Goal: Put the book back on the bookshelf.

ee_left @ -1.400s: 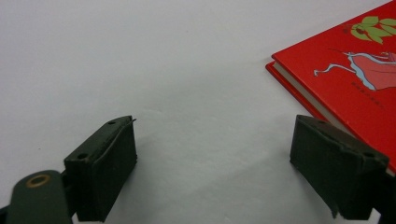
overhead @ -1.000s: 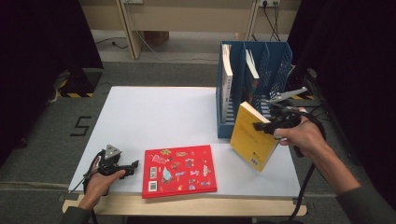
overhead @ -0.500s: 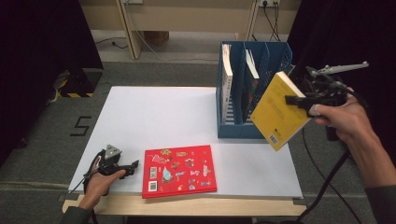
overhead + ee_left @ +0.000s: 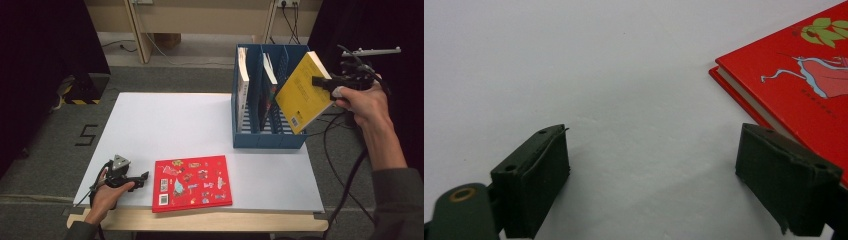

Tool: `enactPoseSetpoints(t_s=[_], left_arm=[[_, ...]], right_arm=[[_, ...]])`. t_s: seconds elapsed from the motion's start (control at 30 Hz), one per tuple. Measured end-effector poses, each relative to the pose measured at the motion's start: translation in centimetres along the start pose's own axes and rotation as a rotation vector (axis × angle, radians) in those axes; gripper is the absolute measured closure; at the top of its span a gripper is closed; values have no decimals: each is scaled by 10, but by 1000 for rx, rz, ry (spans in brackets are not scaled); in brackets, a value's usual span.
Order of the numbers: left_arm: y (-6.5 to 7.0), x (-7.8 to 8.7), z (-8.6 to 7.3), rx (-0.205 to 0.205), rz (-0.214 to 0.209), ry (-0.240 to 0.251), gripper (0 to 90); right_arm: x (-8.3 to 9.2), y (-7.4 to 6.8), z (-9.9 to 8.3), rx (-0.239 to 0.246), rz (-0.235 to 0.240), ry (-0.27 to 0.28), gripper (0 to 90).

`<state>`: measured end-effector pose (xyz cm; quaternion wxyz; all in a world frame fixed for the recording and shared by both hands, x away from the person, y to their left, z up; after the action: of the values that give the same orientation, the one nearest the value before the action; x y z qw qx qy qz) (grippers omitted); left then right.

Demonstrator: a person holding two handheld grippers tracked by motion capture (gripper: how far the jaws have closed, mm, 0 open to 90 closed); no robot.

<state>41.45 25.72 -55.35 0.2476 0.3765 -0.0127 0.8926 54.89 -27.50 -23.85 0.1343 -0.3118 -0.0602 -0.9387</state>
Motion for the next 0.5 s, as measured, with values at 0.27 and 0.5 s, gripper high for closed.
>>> enactPoseSetpoints(t_s=[0.27, 0.5], left_arm=[[0, 0, 0, 0, 0, 0, 126], [0, 0, 0, 0, 0, 1, 126]], right_arm=[[-43, -7, 17, -54, 14, 23, 752], [-76, -13, 19, -56, 5, 12, 750]])
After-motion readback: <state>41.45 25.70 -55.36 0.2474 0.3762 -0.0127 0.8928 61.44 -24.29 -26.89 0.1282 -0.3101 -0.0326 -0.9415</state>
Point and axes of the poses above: each handheld gripper's, and its own axes: x roughly backward along the jaws, z roughly out of its top, y roughly to its right, the point moved 10 cm from there along -x, roughly forward along the jaws, and after that the axes turned 8 degrees about -z, right-handed, at the moved point
